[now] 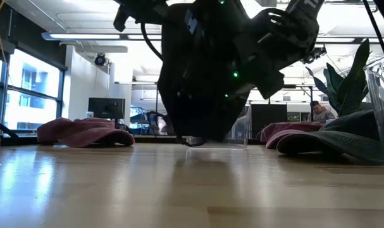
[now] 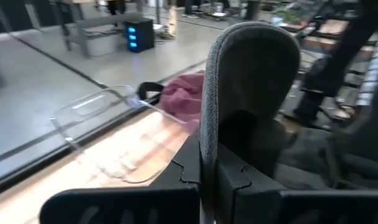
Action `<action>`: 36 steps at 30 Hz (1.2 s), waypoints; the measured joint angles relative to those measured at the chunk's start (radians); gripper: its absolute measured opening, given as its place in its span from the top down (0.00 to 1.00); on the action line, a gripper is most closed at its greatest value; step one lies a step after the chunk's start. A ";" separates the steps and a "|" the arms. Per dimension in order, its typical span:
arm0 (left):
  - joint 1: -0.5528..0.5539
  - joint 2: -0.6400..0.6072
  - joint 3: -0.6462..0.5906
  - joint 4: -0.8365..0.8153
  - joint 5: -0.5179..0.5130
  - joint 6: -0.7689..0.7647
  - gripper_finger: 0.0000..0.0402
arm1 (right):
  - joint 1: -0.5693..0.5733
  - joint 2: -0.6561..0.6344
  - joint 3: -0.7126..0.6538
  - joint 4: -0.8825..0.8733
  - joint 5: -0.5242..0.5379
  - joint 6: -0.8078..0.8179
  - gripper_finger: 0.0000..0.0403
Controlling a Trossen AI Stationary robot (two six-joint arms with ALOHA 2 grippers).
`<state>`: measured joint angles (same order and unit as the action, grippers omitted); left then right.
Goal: Pick & Place hat
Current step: Put the left black cap into the top transparent bin
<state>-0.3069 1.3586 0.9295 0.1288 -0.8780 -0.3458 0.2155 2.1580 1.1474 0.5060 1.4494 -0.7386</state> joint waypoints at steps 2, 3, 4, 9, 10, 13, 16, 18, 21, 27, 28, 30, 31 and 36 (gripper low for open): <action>0.000 0.000 0.000 0.000 0.018 -0.001 1.00 | -0.002 0.000 0.004 0.036 -0.001 -0.008 1.00; 0.000 0.000 0.000 -0.002 0.024 -0.003 1.00 | -0.002 -0.001 0.004 0.062 -0.001 -0.027 1.00; 0.000 0.000 0.001 -0.005 0.033 -0.004 1.00 | -0.002 -0.001 0.003 0.092 -0.001 -0.056 1.00; 0.000 -0.001 0.002 -0.007 0.123 -0.006 1.00 | -0.020 -0.002 0.003 0.283 0.000 -0.153 1.00; 0.001 -0.002 0.002 -0.008 0.140 -0.006 1.00 | -0.027 -0.002 0.003 0.318 -0.001 -0.175 1.00; 0.002 -0.003 0.003 -0.014 0.159 0.000 1.00 | -0.047 -0.002 0.002 0.393 -0.011 -0.217 1.00; 0.002 -0.003 0.004 -0.039 0.129 0.005 1.00 | -0.049 -0.002 0.002 0.408 -0.038 -0.221 1.00; 0.000 0.000 0.003 -0.066 0.104 0.004 1.00 | -0.036 -0.003 0.002 0.407 -0.038 -0.221 1.00; -0.002 0.000 0.002 -0.093 0.059 0.004 1.00 | 0.003 -0.004 0.003 0.404 -0.033 -0.218 1.00; -0.003 0.001 0.002 -0.118 0.001 0.000 1.00 | 0.112 -0.006 0.004 0.404 0.003 -0.270 0.99; -0.003 0.001 0.001 -0.119 -0.002 0.000 1.00 | 0.133 -0.007 0.004 0.404 0.007 -0.287 0.99; -0.003 0.001 0.000 -0.142 -0.017 -0.004 1.00 | 0.175 -0.008 0.004 0.404 0.022 -0.294 0.96; -0.003 0.002 -0.001 -0.151 -0.023 -0.014 1.00 | 0.195 -0.009 0.004 0.403 0.020 -0.283 0.94; -0.002 0.002 -0.001 -0.187 -0.072 -0.058 1.00 | 0.259 -0.014 0.004 0.386 -0.075 -0.202 0.81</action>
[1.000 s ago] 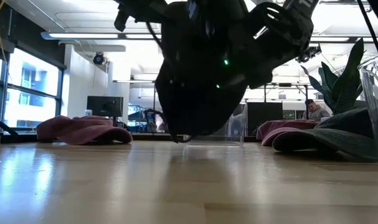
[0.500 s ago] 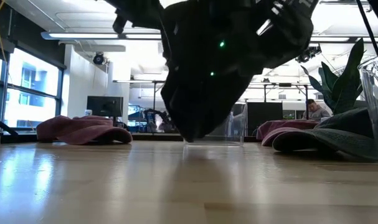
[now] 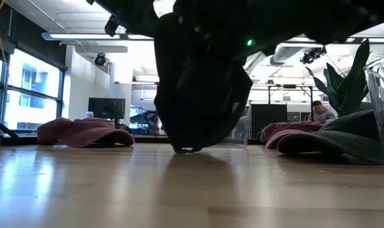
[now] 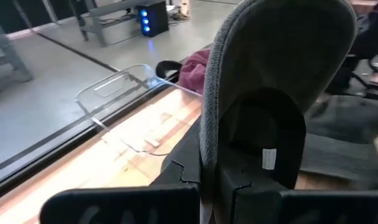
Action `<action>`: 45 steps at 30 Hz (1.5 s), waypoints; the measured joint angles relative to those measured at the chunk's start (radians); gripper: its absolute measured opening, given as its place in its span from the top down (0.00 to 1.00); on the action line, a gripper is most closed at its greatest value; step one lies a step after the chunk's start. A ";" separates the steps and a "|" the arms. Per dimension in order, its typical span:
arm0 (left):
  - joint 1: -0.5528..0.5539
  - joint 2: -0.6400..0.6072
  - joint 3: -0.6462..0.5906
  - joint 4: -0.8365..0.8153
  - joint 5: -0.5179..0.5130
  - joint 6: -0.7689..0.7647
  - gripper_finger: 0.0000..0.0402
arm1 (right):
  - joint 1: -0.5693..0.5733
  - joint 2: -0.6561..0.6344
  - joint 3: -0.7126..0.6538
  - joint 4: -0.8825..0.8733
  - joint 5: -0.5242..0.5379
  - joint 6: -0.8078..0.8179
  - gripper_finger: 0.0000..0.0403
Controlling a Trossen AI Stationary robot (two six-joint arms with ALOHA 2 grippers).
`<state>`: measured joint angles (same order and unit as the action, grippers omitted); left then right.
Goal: Pick & Place hat
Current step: Put the left black cap into the top transparent bin
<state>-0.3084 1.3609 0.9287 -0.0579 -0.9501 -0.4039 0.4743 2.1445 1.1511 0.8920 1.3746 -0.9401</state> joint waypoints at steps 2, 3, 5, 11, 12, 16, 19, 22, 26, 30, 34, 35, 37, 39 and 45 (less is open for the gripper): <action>0.000 0.000 0.000 -0.010 0.000 -0.015 1.00 | 0.020 -0.019 0.000 -0.066 -0.078 0.062 0.77; 0.000 0.000 0.000 -0.009 0.000 -0.019 1.00 | 0.029 -0.034 0.000 -0.135 -0.122 0.115 0.75; 0.001 0.000 0.000 -0.008 -0.006 -0.020 1.00 | 0.041 -0.077 0.000 -0.323 -0.243 0.292 0.73; 0.053 -0.001 0.000 -0.064 0.008 -0.072 1.00 | 0.000 -0.266 0.000 -0.864 -0.820 0.791 0.76; 0.065 -0.001 0.000 -0.079 0.030 -0.085 1.00 | -0.011 -0.290 0.000 -0.920 -0.842 0.821 0.76; 0.111 -0.001 0.000 -0.112 0.119 -0.124 1.00 | -0.050 -0.372 0.000 -1.102 -0.829 0.740 0.73; 0.132 -0.001 0.000 -0.122 0.155 -0.128 1.00 | -0.085 -0.374 0.000 -1.186 -0.835 0.561 0.66; 0.134 -0.001 0.000 -0.126 0.154 -0.128 1.00 | -0.127 -0.348 0.000 -1.240 -0.869 0.415 0.59; 0.134 -0.001 0.000 -0.126 0.150 -0.127 1.00 | -0.187 -0.294 0.000 -1.298 -0.896 0.345 0.56; 0.134 -0.002 0.000 -0.125 0.147 -0.127 1.00 | -0.229 -0.249 0.000 -1.314 -0.899 0.290 0.59; 0.134 -0.002 0.000 -0.125 0.147 -0.125 1.00 | -0.255 -0.215 0.000 -1.308 -0.847 0.232 0.66; 0.134 -0.002 0.000 -0.125 0.147 -0.125 1.00 | -0.262 -0.208 0.000 -1.308 -0.854 0.218 0.68; 0.134 -0.002 0.000 -0.125 0.146 -0.125 1.00 | -0.274 -0.196 0.000 -1.304 -0.857 0.205 0.74; 0.134 -0.002 0.000 -0.126 0.146 -0.125 1.00 | -0.284 -0.193 0.000 -1.290 -0.850 0.234 0.81; 0.134 -0.002 0.001 -0.124 0.172 -0.126 1.00 | -0.284 -0.221 0.000 -1.275 -0.892 0.431 0.95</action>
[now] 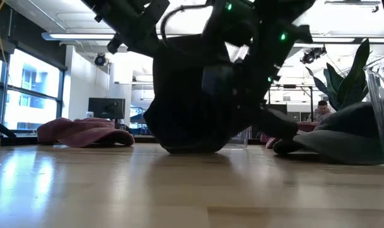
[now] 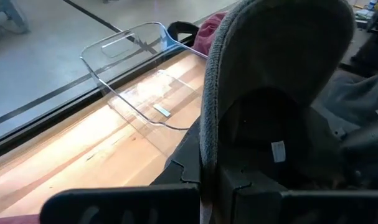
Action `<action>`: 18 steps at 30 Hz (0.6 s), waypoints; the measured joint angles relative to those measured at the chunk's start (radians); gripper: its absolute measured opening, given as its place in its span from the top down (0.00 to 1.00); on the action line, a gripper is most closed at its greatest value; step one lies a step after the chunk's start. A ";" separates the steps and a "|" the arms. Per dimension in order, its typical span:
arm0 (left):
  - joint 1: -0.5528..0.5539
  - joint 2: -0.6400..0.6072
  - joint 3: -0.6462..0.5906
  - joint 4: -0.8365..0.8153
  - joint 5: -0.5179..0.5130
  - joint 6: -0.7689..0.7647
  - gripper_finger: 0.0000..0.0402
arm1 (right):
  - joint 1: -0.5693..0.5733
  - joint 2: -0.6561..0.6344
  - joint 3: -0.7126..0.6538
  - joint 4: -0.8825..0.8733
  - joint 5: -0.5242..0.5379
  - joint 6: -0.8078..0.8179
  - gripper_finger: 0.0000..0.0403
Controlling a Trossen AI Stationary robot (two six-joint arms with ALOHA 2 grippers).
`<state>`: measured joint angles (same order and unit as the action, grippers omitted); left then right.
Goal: Pick & Place hat
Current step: Put the left black cap into the top transparent bin
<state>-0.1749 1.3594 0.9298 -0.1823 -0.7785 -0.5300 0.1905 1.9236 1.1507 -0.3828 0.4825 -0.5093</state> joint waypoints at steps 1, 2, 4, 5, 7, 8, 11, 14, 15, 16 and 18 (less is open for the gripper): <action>-0.002 0.000 0.000 0.003 0.013 -0.003 1.00 | 0.007 -0.013 0.000 0.000 -0.025 0.042 0.95; -0.002 0.000 0.001 0.006 0.030 -0.004 1.00 | 0.014 -0.028 0.000 -0.002 -0.061 0.076 0.95; -0.002 -0.001 0.001 0.004 0.086 -0.006 1.00 | 0.032 -0.060 0.000 -0.004 -0.170 0.147 0.97; -0.002 -0.001 0.001 0.003 0.125 -0.006 1.00 | 0.041 -0.077 0.000 -0.006 -0.235 0.182 0.98; -0.001 -0.001 0.001 0.001 0.199 -0.007 1.00 | 0.059 -0.108 0.000 0.004 -0.353 0.258 0.97; -0.001 -0.001 0.001 -0.001 0.233 -0.010 1.00 | 0.068 -0.119 0.000 0.017 -0.404 0.302 0.97; -0.001 -0.001 0.001 -0.022 0.323 -0.043 1.00 | 0.093 -0.128 0.000 0.059 -0.515 0.399 0.97; -0.002 0.029 0.002 -0.046 0.345 -0.082 1.00 | 0.118 -0.125 0.000 0.112 -0.615 0.430 0.98; -0.002 0.034 0.001 -0.070 0.346 -0.087 1.00 | 0.126 -0.124 0.000 0.133 -0.635 0.433 0.98; -0.002 0.034 0.001 -0.084 0.346 -0.091 0.99 | 0.133 -0.123 0.000 0.149 -0.649 0.438 0.98; -0.003 0.045 0.003 -0.083 0.348 -0.083 0.97 | 0.143 -0.123 0.000 0.184 -0.659 0.468 0.96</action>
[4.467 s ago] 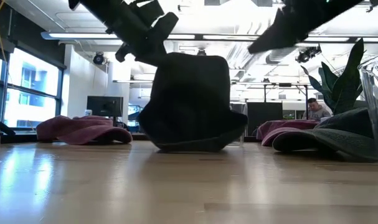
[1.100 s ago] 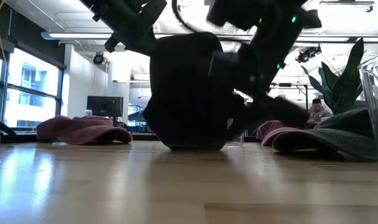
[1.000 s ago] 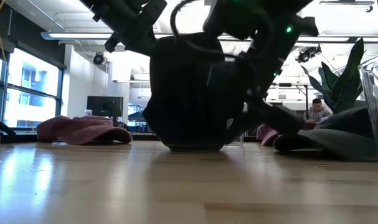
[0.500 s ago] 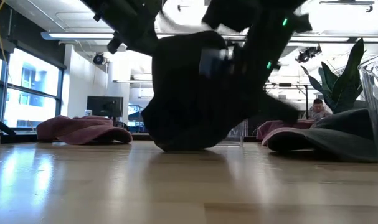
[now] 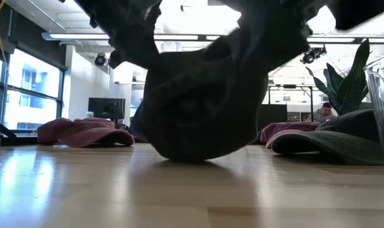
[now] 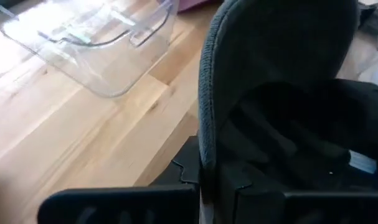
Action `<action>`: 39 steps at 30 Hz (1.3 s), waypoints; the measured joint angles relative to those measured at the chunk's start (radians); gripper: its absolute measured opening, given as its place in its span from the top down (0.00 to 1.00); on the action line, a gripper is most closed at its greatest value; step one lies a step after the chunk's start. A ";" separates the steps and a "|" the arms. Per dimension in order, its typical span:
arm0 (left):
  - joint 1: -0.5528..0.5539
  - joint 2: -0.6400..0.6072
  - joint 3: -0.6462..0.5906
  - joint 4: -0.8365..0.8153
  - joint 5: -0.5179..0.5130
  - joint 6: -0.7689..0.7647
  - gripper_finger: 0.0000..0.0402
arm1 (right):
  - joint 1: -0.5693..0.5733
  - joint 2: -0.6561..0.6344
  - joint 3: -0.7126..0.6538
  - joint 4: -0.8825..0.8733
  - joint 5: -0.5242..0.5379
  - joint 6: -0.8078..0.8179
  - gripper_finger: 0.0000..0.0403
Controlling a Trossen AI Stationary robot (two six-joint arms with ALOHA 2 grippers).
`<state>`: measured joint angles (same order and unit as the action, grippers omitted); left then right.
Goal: Pick & Place hat
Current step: Put the left black cap into the top transparent bin
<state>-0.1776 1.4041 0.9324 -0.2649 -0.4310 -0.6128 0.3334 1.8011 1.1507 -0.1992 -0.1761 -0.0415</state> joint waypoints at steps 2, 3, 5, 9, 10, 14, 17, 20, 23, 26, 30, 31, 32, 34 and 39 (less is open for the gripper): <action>0.001 0.017 -0.002 -0.005 0.003 0.023 0.93 | 0.003 0.000 0.000 0.029 -0.004 0.036 0.94; 0.001 0.027 -0.003 -0.004 0.003 0.037 0.90 | 0.003 0.000 0.000 0.030 -0.005 0.059 0.94; 0.002 0.040 -0.003 0.016 0.010 0.061 0.83 | -0.008 0.000 0.000 0.031 0.003 0.115 0.95; 0.003 0.039 0.006 0.032 0.058 0.072 0.70 | -0.047 -0.010 -0.002 0.043 0.012 0.254 0.98; 0.003 0.039 0.015 0.022 0.072 0.083 0.67 | -0.056 -0.018 -0.002 0.048 0.010 0.279 0.98; 0.000 0.023 0.059 0.002 0.145 0.120 0.61 | -0.076 -0.070 -0.002 0.054 0.000 0.354 0.95; 0.001 0.024 0.082 -0.037 0.195 0.138 0.60 | -0.086 -0.113 -0.002 0.039 -0.003 0.381 0.93; 0.001 0.024 0.094 -0.092 0.197 0.137 0.60 | -0.092 -0.150 -0.002 0.030 -0.003 0.384 0.94; 0.001 0.024 0.096 -0.169 0.178 0.111 0.60 | -0.092 -0.154 -0.004 -0.001 -0.002 0.402 0.97; -0.007 0.030 0.086 -0.202 0.165 0.079 0.60 | -0.095 -0.154 -0.030 -0.009 0.000 0.411 0.98; -0.052 0.040 0.071 -0.228 0.142 0.078 0.60 | -0.117 -0.154 -0.056 -0.005 -0.002 0.444 0.95; -0.067 0.039 0.071 -0.226 0.141 0.078 0.60 | -0.120 -0.154 -0.060 -0.005 -0.011 0.446 0.94; -0.083 0.039 0.072 -0.230 0.141 0.077 0.60 | -0.123 -0.154 -0.063 -0.007 -0.028 0.449 0.94; -0.115 0.039 0.071 -0.243 0.141 0.066 0.60 | -0.128 -0.154 -0.069 -0.006 -0.075 0.457 0.93; -0.203 0.039 0.072 -0.247 0.101 0.132 0.60 | -0.133 -0.154 -0.070 -0.006 -0.094 0.459 0.97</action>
<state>-0.3810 1.4429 1.0042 -0.5120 -0.3296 -0.4806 0.2008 1.6474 1.0809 -0.2054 -0.2700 0.4180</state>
